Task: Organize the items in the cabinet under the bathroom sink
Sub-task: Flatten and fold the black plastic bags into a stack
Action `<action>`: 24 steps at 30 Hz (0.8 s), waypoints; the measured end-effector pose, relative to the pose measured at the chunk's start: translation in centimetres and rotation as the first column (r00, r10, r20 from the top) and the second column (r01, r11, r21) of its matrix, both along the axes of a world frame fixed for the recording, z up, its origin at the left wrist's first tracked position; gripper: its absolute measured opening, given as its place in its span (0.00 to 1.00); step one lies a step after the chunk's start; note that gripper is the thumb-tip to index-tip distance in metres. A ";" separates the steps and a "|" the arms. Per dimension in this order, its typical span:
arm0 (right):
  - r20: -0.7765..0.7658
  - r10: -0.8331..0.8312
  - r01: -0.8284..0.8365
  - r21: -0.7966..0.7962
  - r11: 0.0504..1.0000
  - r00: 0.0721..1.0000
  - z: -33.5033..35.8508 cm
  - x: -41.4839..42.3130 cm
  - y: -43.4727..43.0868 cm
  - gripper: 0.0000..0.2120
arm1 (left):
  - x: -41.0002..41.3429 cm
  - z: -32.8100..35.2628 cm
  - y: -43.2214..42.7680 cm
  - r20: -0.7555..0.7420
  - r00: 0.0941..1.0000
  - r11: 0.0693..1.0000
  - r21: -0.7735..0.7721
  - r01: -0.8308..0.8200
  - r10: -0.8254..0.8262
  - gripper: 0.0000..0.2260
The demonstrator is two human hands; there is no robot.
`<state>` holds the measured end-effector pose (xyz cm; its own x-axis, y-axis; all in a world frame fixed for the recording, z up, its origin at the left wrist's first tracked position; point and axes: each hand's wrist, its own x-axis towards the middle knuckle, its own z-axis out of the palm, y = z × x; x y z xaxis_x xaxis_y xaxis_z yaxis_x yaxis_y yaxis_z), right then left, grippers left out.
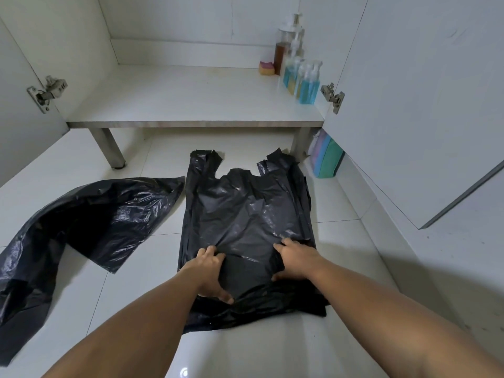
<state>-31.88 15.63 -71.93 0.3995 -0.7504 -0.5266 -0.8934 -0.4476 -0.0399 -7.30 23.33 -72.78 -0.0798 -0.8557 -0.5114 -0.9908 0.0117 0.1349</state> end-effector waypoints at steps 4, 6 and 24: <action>0.073 0.003 0.002 -0.076 0.997 0.997 0.4 0.0 -0.7 0.50 | 0.2 0.6 -0.1 0.061 0.998 0.996 -0.084 0.018 -0.013 0.56; 0.088 0.000 0.007 -0.075 0.997 0.996 0.6 0.1 -0.6 0.54 | 0.6 0.6 -0.1 0.062 0.998 0.999 -0.054 0.000 0.003 0.59; 0.013 0.014 -0.014 -0.001 1.000 1.000 -0.3 -0.1 0.6 0.61 | 1.6 0.6 -0.2 0.051 0.997 0.998 -0.020 -0.065 0.066 0.59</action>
